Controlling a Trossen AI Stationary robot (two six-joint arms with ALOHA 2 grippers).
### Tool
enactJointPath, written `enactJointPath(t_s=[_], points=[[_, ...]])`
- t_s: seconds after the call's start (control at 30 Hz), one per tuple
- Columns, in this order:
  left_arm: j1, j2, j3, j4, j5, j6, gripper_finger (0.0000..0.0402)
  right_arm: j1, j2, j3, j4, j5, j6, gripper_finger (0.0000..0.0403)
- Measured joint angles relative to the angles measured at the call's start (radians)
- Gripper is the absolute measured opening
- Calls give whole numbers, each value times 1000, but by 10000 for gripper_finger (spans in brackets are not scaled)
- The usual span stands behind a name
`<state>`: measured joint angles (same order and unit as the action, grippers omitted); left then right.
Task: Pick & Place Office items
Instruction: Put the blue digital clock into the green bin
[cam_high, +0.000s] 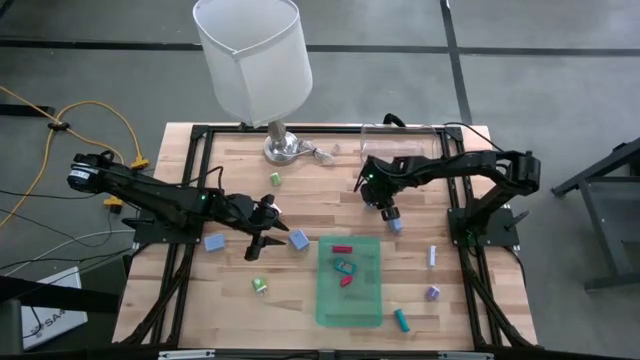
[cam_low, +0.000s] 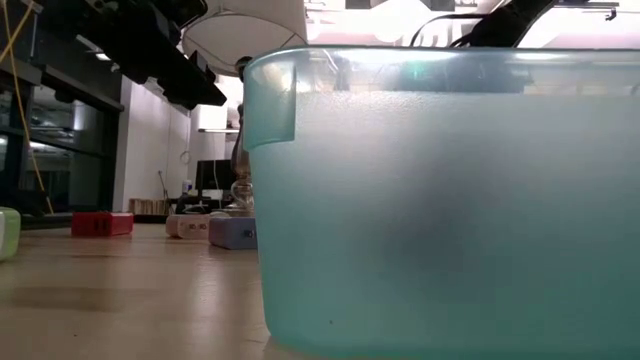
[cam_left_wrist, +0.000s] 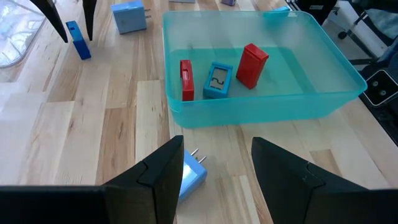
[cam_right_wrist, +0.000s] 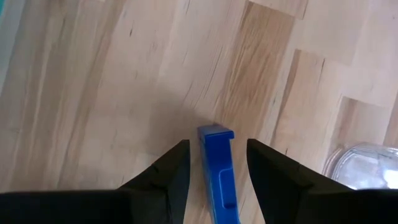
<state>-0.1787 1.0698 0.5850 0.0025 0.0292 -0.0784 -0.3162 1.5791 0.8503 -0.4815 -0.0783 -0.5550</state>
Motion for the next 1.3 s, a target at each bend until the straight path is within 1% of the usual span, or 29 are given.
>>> enactJointPath(t_s=[1.0,1.1,1.3], points=[[0,0,0,0,0,0,184,0,0,-3,0,0,-17,145],[0,0,0,0,0,0,184,0,0,-3,0,0,-16,132],[0,0,0,0,0,0,184,0,0,-3,0,-2,-15,85]])
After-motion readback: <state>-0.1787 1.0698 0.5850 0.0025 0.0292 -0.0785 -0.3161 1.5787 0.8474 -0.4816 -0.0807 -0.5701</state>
